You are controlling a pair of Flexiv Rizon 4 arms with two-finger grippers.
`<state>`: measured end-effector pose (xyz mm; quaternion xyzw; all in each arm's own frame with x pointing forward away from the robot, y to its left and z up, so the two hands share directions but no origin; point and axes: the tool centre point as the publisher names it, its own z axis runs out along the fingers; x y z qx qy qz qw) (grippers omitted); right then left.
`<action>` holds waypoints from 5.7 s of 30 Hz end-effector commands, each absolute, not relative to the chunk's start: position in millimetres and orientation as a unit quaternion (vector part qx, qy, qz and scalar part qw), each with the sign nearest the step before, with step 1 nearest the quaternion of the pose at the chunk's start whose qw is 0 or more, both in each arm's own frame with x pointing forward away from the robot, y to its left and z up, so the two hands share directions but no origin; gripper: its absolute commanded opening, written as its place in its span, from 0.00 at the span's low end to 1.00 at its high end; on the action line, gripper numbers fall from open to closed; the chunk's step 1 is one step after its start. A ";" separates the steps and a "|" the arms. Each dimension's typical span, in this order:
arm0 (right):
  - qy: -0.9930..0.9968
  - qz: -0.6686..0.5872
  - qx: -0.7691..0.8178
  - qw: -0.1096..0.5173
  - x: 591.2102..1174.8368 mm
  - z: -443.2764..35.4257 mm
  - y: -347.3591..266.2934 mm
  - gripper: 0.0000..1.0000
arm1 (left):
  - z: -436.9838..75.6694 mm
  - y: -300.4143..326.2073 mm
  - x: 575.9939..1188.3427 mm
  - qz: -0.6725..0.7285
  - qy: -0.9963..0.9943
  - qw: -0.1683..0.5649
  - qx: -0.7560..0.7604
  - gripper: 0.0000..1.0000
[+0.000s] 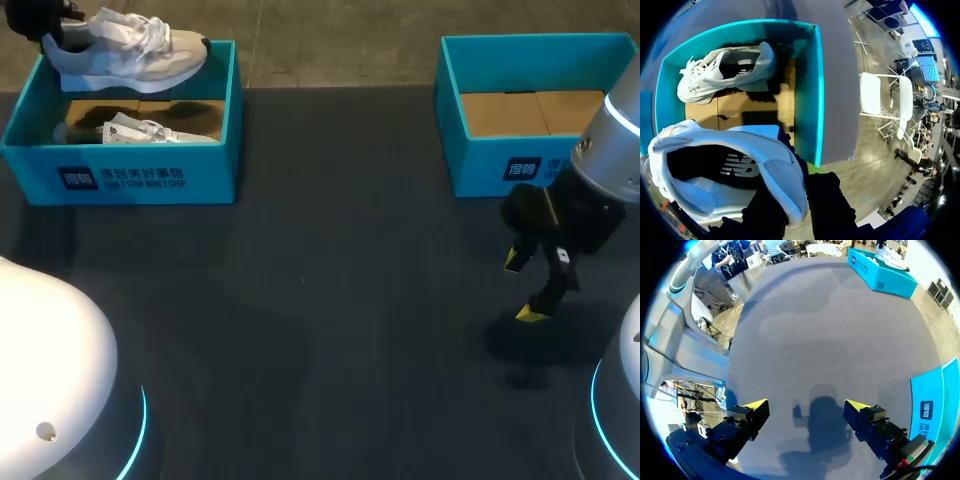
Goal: Take the shoe out of the shoebox, open the shoe tongue, remove and reinsert the insole, then place the shoe into the shoebox
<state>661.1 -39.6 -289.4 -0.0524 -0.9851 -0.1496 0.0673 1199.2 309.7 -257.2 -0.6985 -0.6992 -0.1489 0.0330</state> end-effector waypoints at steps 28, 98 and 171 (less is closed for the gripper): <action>-0.985 -0.149 -0.053 0.067 661.0 -290.1 -39.3 1.00 | -288.2 298.9 1221.0 -0.138 -0.707 0.052 -0.692 0.00; -0.985 -0.149 -0.053 0.067 661.0 -290.1 -39.3 1.00 | -347.3 298.0 1200.7 -0.129 -0.711 0.095 -0.684 0.00; -0.985 -0.149 -0.053 0.067 661.0 -290.1 -39.3 1.00 | -313.8 272.5 1186.1 -0.050 -0.704 0.014 -0.708 1.00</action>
